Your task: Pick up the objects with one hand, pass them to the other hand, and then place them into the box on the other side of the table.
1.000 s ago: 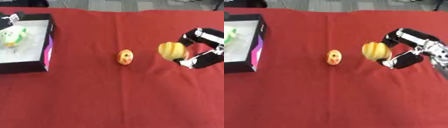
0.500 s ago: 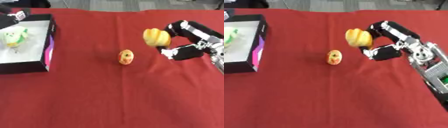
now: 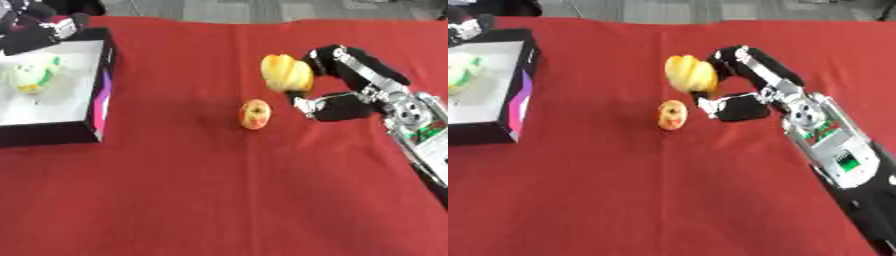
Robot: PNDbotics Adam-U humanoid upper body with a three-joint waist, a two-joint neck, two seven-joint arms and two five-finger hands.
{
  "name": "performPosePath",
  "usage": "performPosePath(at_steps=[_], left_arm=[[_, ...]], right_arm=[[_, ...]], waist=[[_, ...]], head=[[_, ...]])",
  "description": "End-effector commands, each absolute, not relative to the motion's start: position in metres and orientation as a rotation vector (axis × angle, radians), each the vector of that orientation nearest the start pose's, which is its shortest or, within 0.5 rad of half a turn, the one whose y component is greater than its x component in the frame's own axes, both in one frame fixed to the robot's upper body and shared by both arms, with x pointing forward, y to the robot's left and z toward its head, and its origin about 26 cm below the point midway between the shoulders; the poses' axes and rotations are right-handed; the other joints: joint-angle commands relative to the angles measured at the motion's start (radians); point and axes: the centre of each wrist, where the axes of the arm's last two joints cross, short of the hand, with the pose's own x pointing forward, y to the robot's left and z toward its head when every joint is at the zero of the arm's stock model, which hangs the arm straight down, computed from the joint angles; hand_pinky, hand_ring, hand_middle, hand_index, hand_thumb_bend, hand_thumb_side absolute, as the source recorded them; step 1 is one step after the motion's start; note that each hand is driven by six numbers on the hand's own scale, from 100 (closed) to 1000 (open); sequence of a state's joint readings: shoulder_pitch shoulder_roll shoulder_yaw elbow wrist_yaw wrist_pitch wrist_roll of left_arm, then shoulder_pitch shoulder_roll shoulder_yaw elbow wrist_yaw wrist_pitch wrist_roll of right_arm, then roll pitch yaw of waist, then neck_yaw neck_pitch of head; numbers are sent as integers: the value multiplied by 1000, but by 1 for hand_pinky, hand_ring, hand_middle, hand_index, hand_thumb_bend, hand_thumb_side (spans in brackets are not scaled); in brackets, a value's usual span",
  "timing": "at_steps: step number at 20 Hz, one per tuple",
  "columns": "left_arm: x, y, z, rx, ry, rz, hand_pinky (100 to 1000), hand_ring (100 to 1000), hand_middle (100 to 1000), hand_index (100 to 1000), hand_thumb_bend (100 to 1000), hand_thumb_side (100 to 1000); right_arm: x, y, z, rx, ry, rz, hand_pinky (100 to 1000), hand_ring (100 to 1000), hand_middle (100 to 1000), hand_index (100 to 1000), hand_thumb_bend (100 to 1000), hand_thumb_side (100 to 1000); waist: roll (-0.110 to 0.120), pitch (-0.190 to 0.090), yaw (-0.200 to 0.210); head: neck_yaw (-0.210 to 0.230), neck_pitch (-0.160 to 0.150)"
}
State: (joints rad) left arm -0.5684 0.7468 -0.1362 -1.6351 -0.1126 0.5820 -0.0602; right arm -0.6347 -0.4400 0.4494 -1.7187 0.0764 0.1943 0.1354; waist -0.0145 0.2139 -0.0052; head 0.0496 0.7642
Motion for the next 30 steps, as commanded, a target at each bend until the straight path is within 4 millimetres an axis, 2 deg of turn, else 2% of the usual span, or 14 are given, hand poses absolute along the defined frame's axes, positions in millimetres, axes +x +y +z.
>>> performPosePath(at_steps=[1, 10, 17, 18, 19, 27, 30], left_arm=[[361, 311, 265, 749, -1528, -674, 743, 823, 723, 771, 593, 566], [360, 278, 275, 682, -1527, -855, 751, 829, 745, 784, 589, 568], [359, 261, 276, 605, -1504, -944, 745, 820, 755, 788, 590, 565], [359, 257, 276, 579, -1497, -961, 744, 818, 755, 789, 639, 564], [359, 253, 277, 558, -1492, -976, 744, 817, 756, 790, 589, 565], [357, 218, 282, 481, -1474, -1116, 746, 817, 762, 800, 581, 567], [359, 211, 281, 467, -1454, -1142, 748, 818, 765, 802, 583, 565]], right_arm=[[351, -153, 201, -63, -1961, 1067, 753, 650, 498, 581, 168, 100], [356, -129, 187, -85, -2028, 1091, 757, 652, 501, 583, 168, 100], [360, -115, 177, -83, -2053, 1101, 756, 652, 505, 588, 164, 100], [361, -113, 176, -83, -2059, 1101, 756, 653, 507, 590, 178, 100], [361, -111, 175, -83, -2064, 1101, 755, 653, 507, 590, 162, 100], [362, -95, 169, -52, -2090, 1097, 754, 654, 507, 590, 154, 100], [362, -91, 168, -43, -2096, 1101, 754, 656, 506, 590, 150, 100]], waist=[[17, -29, 4], [28, -37, 22], [32, -41, 34], [32, -42, 36], [32, -43, 37], [37, -50, 43], [38, -50, 43]], head=[[1, 6], [-13, 6], [-27, 6], [-29, 6], [-30, 6], [-34, 6], [-35, 6]])
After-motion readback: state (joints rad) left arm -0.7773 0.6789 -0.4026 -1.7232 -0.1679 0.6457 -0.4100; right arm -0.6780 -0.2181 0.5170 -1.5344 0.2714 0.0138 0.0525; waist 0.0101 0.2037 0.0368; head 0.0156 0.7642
